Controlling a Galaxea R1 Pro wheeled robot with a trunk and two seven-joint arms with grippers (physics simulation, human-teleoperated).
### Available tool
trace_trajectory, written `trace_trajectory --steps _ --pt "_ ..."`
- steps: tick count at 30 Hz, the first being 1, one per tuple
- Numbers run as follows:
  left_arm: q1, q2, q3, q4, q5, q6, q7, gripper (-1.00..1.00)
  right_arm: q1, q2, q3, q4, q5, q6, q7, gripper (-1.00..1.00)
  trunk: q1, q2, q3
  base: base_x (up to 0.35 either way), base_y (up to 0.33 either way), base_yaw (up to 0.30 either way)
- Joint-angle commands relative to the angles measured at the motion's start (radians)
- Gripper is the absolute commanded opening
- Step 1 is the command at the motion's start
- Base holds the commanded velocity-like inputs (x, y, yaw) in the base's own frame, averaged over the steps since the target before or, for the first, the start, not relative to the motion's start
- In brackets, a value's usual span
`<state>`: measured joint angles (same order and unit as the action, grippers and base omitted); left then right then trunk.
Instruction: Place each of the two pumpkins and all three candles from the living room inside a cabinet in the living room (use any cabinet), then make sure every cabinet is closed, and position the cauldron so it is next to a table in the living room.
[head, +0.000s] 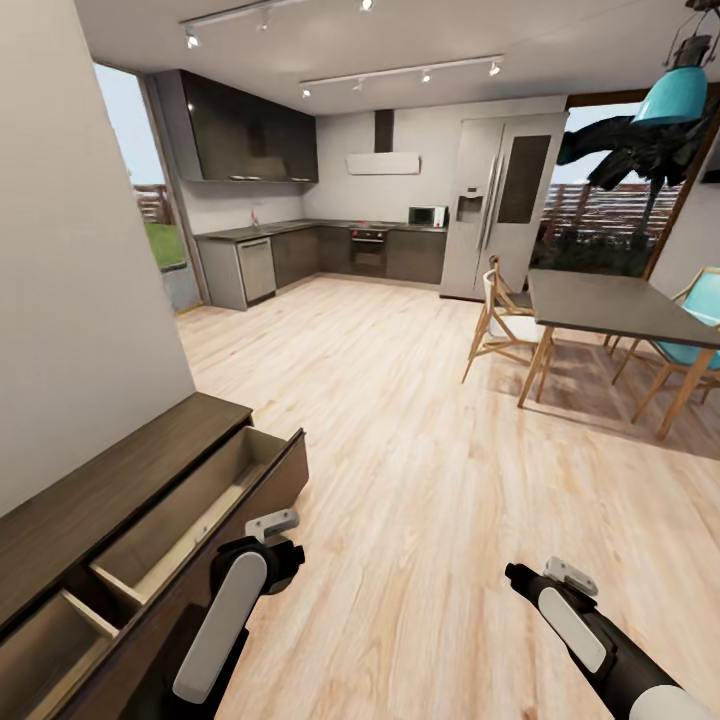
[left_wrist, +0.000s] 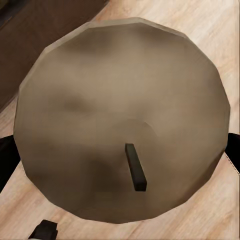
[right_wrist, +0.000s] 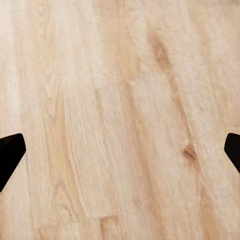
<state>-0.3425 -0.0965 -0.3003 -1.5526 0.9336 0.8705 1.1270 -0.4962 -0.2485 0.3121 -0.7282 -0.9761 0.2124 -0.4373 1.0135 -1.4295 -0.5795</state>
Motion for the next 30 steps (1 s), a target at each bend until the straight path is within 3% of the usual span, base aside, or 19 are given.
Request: trace_trajectory --steps 1,21,30 --pt "-0.001 0.0 0.0 0.0 0.007 0.005 0.01 -1.0 -0.001 -0.001 0.005 -0.002 -0.004 0.002 -0.008 1.0 0.001 -0.001 -0.001 0.331 -0.066 0.05" --pt "-0.001 -0.003 -0.027 0.005 0.007 0.004 0.011 -1.0 -0.001 -0.001 0.006 -0.003 -0.004 0.01 -0.008 1.0 0.001 -0.001 -0.001 0.299 -0.175 0.238" --pt "-0.001 -0.006 -0.036 0.005 0.007 0.001 0.01 -1.0 -0.001 -0.003 0.005 -0.002 -0.004 0.012 -0.008 1.0 0.001 -0.001 -0.001 0.063 -0.07 0.274"
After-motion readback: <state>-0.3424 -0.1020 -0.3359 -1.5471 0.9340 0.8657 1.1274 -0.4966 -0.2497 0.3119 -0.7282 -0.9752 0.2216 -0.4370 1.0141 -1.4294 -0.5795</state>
